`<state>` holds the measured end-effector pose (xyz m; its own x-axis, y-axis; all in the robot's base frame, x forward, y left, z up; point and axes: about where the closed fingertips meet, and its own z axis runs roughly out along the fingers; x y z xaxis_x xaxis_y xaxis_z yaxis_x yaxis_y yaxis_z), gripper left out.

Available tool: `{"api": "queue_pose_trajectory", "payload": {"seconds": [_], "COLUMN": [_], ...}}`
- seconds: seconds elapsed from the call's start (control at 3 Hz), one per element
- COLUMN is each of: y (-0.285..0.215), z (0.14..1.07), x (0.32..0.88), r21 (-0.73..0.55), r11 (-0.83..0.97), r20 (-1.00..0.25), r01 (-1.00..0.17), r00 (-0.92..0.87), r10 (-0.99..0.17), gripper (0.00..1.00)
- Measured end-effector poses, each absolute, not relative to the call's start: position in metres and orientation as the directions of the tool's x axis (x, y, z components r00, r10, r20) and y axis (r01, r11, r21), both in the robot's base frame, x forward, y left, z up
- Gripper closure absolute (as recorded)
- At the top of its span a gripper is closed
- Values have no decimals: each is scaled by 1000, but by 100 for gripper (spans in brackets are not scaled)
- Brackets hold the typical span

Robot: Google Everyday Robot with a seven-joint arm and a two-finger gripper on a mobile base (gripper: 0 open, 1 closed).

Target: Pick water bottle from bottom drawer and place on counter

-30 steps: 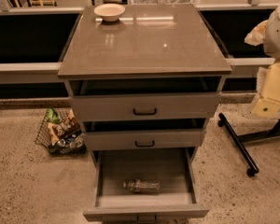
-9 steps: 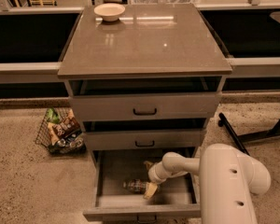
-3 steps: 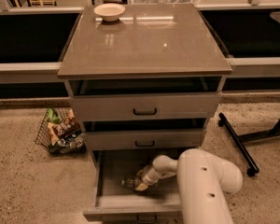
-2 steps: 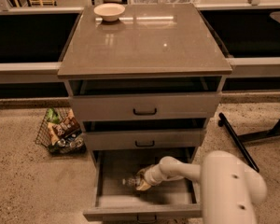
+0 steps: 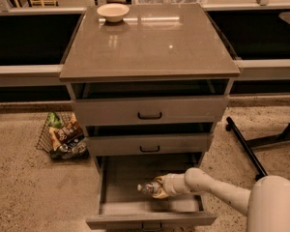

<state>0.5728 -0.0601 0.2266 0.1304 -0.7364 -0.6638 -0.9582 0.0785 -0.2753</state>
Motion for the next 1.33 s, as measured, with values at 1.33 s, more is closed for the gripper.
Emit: {"api": "queue_pose_trajectory", "payload": {"seconds": [1.33], "y": [-17], "z": [392], "x": [561], "r21": [-416], "r11": [-260], "r20": [-587], "r01": [-871], "r00": [476], "r10": [-655], "gripper": [100]}}
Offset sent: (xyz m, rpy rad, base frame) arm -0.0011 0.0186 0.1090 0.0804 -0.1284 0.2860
